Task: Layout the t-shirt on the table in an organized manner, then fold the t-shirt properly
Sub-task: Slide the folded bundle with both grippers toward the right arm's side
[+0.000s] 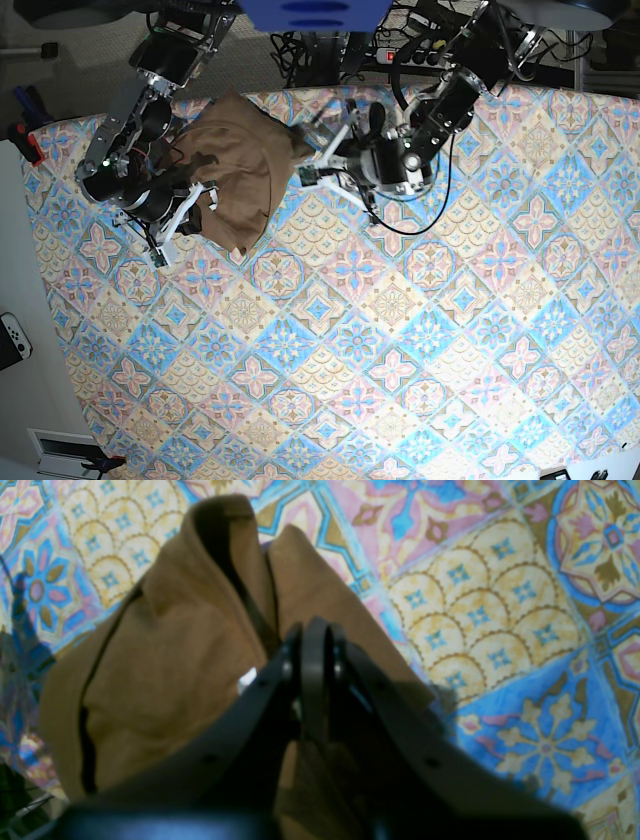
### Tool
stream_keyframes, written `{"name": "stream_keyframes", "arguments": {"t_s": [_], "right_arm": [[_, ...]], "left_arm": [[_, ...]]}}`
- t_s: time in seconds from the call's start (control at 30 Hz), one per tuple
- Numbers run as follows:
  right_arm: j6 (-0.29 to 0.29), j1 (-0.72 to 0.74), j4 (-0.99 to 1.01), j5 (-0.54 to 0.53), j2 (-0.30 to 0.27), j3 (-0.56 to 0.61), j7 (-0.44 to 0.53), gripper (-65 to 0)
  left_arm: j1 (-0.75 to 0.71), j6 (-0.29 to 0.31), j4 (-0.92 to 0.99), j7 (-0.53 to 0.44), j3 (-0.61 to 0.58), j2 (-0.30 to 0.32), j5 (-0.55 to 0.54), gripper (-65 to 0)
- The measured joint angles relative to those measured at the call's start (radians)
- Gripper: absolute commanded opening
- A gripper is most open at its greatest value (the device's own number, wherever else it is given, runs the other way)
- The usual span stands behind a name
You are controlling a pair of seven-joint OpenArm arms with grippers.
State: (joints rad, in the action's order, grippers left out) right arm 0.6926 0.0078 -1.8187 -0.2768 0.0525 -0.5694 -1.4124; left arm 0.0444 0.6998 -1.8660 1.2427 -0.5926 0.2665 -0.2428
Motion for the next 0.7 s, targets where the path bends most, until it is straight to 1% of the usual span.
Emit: {"name": "stream_keyframes", "arguments": {"t_s": [0.07,0.13,0.23,0.3,0.37,0.43,0.47,0.53,0.6,0.7], "right_arm": [[0.000,0.000,0.000,0.000,0.000,0.000,-0.001,-65.0],[0.000,0.000,0.000,0.000,0.000,0.000,0.000,-65.0],[0.000,0.000,0.000,0.000,0.000,0.000,0.000,-65.0],[0.000,0.000,0.000,0.000,0.000,0.000,-0.001,-65.0],[0.000,0.000,0.000,0.000,0.000,0.000,0.000,-65.0],[0.000,0.000,0.000,-0.003,0.001,-0.016,0.000,-65.0],[0.000,0.001,0.000,-0.004,0.004,-0.034,0.000,-65.0],[0.000,0.000,-0.001,-0.003,0.003,-0.065,0.001,-65.0],[0.000,-0.003,-0.001,0.009,-0.002,-0.079,-0.002,-65.0],[0.000,-0.002,-0.001,0.004,0.001,-0.080,0.000,-65.0]], "left_arm": [[0.000,0.000,0.001,-0.001,-0.028,-0.005,-0.032,-65.0],[0.012,0.000,0.001,0.016,-0.044,-0.028,-0.079,-65.0],[0.047,0.000,0.002,0.005,-0.049,-0.051,-0.188,-65.0],[0.062,0.000,0.002,0.006,-0.057,-0.050,-0.246,-65.0],[0.069,0.000,0.043,-0.002,-0.057,-0.048,-0.278,-65.0],[0.087,0.000,0.137,0.007,-0.058,-0.068,-0.282,-65.0],[0.099,-0.005,0.187,0.019,-0.060,-0.092,-0.269,-65.0],[0.126,-0.004,0.276,0.013,-0.066,-0.124,-0.274,-65.0],[0.147,-0.004,0.325,0.006,-0.101,-0.143,-0.269,-65.0],[0.148,-0.004,0.338,-0.048,-0.157,-0.163,-0.274,-65.0]]}}
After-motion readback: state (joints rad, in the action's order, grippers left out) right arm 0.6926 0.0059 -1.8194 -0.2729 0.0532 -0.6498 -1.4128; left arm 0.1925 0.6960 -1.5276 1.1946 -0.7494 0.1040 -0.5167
